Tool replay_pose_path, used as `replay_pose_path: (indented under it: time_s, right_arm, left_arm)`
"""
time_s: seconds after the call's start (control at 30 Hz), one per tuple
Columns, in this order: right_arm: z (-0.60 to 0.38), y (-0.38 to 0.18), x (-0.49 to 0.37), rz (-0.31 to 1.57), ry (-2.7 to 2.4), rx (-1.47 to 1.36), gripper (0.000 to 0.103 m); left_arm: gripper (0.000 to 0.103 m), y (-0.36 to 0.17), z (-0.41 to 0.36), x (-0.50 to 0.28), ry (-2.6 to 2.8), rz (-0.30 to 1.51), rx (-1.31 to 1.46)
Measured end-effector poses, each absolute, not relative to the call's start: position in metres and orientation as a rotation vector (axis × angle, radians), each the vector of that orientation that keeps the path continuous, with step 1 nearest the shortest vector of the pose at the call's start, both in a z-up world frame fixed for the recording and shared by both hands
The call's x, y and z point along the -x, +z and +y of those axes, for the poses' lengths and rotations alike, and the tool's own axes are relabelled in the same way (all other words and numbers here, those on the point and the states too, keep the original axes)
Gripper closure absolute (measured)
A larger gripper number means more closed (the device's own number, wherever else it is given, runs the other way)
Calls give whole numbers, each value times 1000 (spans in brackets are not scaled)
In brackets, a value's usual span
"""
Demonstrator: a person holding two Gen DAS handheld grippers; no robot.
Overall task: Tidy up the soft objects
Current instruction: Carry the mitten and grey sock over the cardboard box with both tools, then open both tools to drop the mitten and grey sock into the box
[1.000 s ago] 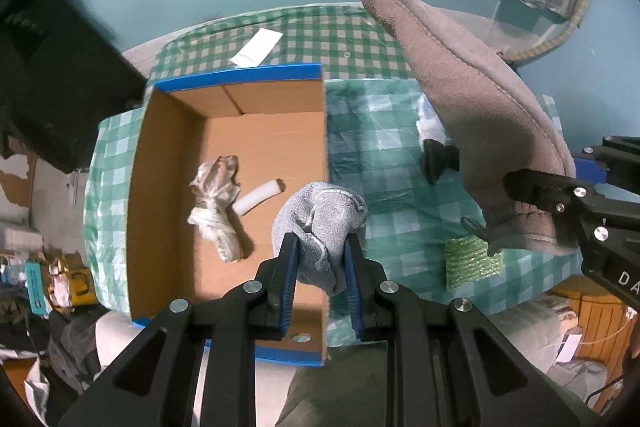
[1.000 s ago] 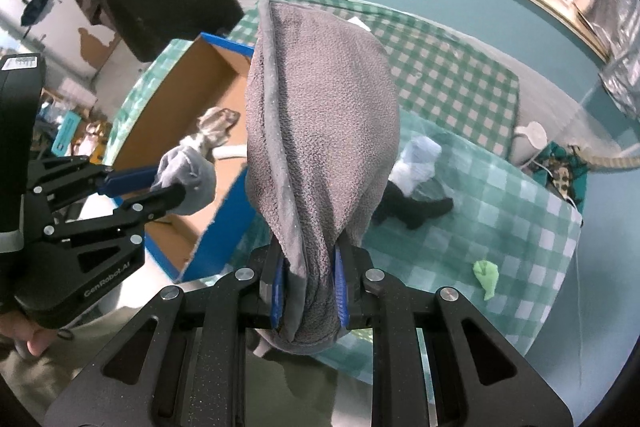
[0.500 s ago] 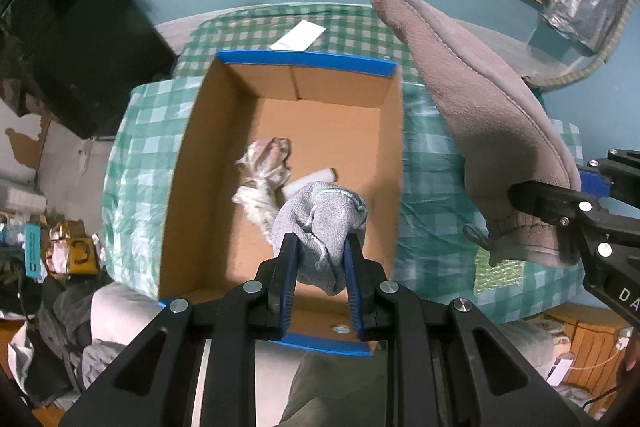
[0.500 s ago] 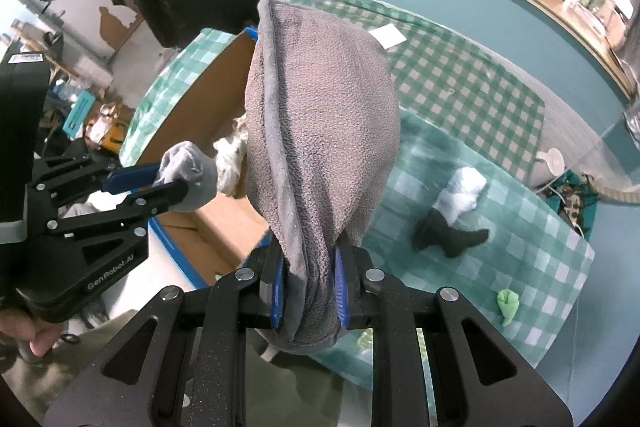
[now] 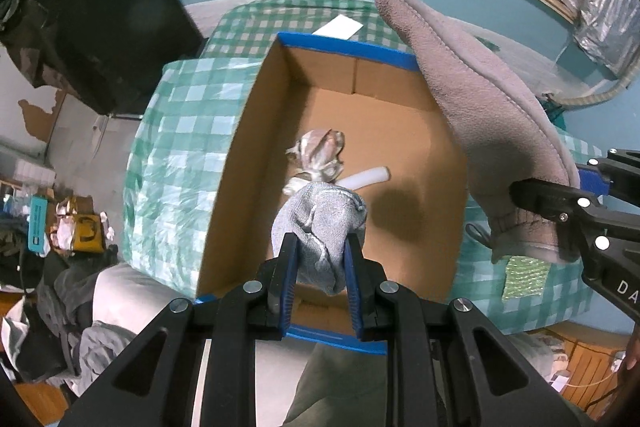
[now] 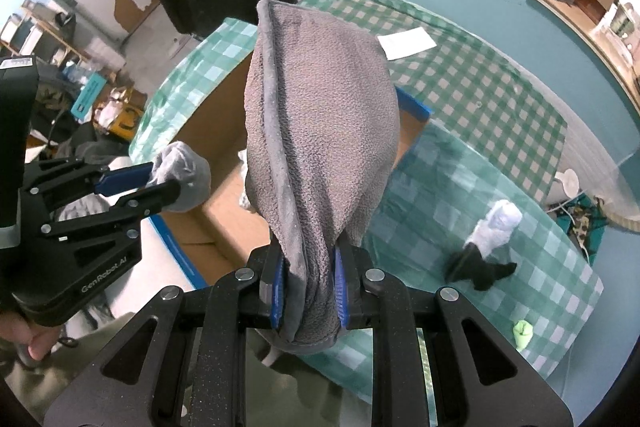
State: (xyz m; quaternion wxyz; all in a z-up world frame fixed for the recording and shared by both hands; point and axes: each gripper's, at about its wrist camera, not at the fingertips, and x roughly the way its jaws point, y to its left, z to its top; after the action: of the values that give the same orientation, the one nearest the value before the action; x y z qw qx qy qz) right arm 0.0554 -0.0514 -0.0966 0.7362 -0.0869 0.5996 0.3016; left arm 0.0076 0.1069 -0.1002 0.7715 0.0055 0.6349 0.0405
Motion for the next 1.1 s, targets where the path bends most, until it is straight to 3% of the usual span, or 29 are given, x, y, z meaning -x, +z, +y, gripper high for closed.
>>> replay_pose_path:
  time_s: [0.6, 0.7, 0.73, 0.8, 0.87, 0.93, 1.1]
  right_arm:
    - [-9, -136, -74, 1412, 661, 191, 84]
    - [-4, -143, -76, 1431, 659, 184, 80]
    - [-3, -144, -77, 1434, 659, 181, 72]
    - [-1, -148, -78, 1440, 642, 193, 63]
    - [0, -149, -80, 1435, 608, 204, 53]
    - [-1, -148, -81, 1427, 606, 203, 52]
    - [-9, -145, -82, 1423, 598, 185, 44]
  left_arm:
    - [81, -141, 142, -25, 108, 1468, 0]
    - [81, -149, 144, -29, 108, 1488, 7]
    - [80, -150, 144, -30, 108, 1492, 6]
    - [73, -152, 144, -30, 111, 1494, -1]
    - [59, -153, 143, -30, 113, 1493, -15]
    - [49, -152, 142, -30, 118, 1487, -33]
    - [41, -152, 143, -26, 119, 1493, -38]
